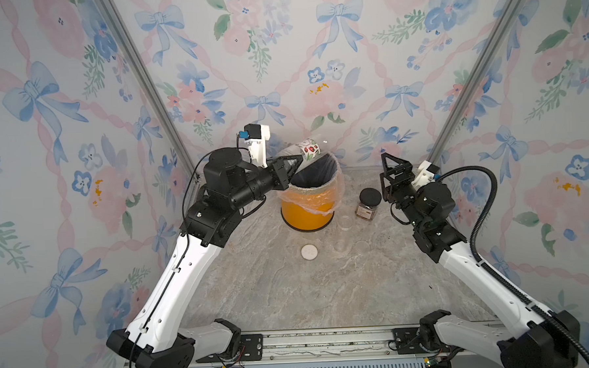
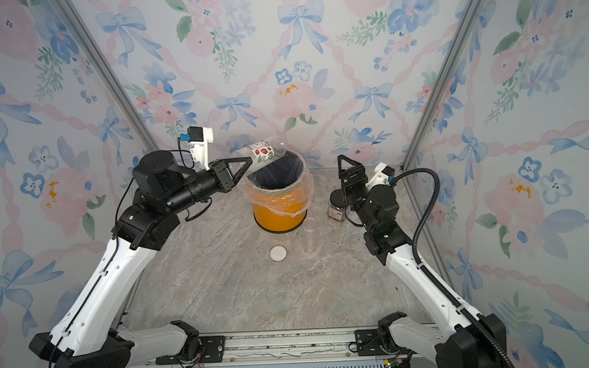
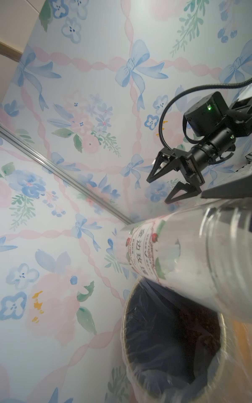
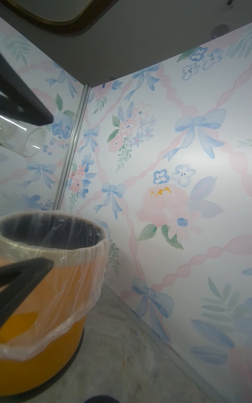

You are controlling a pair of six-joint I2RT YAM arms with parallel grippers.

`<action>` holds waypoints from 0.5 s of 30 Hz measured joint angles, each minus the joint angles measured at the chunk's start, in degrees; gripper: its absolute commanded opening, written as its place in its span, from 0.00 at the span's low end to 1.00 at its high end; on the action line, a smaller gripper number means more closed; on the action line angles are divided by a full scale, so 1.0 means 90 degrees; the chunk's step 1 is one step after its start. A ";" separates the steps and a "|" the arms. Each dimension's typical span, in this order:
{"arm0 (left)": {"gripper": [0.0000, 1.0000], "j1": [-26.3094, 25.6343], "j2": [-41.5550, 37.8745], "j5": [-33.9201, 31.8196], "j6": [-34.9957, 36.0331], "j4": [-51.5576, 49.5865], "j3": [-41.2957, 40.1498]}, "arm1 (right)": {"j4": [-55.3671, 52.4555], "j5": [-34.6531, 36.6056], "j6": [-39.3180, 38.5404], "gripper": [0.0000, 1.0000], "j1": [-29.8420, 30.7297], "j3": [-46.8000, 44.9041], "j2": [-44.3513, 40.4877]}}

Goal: Empty the moldy dried flower tea in the jars
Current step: Place the jar at the center of the board.

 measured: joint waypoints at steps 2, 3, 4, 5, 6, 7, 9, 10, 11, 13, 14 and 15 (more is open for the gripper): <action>0.00 0.0000 -0.0299 -0.0265 0.0221 -0.0474 -0.0238 | -0.0673 0.0010 -0.0852 0.97 -0.0002 0.0342 -0.0204; 0.00 0.0000 -0.0403 -0.0352 0.0299 -0.0646 -0.0338 | -0.0945 0.0010 -0.1219 0.97 -0.0002 0.0508 -0.0284; 0.00 0.0000 -0.0522 -0.0452 0.0372 -0.0874 -0.0469 | -0.1251 0.0005 -0.1625 0.97 -0.0002 0.0690 -0.0364; 0.00 0.0000 -0.0617 -0.0534 0.0442 -0.1093 -0.0585 | -0.1525 0.0002 -0.1984 0.97 -0.0002 0.0857 -0.0432; 0.00 0.0000 -0.0678 -0.0600 0.0493 -0.1268 -0.0665 | -0.1768 -0.0007 -0.2319 0.97 -0.0002 0.1001 -0.0483; 0.00 0.0000 -0.0738 -0.0678 0.0551 -0.1496 -0.0750 | -0.2059 -0.0019 -0.2698 0.97 -0.0002 0.1163 -0.0525; 0.00 -0.0007 -0.0806 -0.0804 0.0631 -0.1834 -0.0862 | -0.2579 -0.0080 -0.3327 0.97 -0.0002 0.1418 -0.0556; 0.00 -0.0007 -0.0838 -0.0879 0.0687 -0.2008 -0.0925 | -0.2822 -0.0114 -0.3611 0.97 -0.0002 0.1496 -0.0561; 0.00 -0.0007 -0.0857 -0.0950 0.0726 -0.2164 -0.0976 | -0.3060 -0.0151 -0.3871 0.97 -0.0002 0.1542 -0.0561; 0.00 -0.0012 -0.0862 -0.1086 0.0806 -0.2424 -0.1059 | -0.3500 -0.0233 -0.4284 0.97 -0.0002 0.1549 -0.0554; 0.00 -0.0019 -0.0852 -0.1134 0.0840 -0.2516 -0.1103 | -0.3696 -0.0262 -0.4437 0.97 -0.0002 0.1549 -0.0539; 0.00 -0.0046 -0.0833 -0.1209 0.0872 -0.2628 -0.1151 | -0.3920 -0.0301 -0.4607 0.97 -0.0002 0.1549 -0.0517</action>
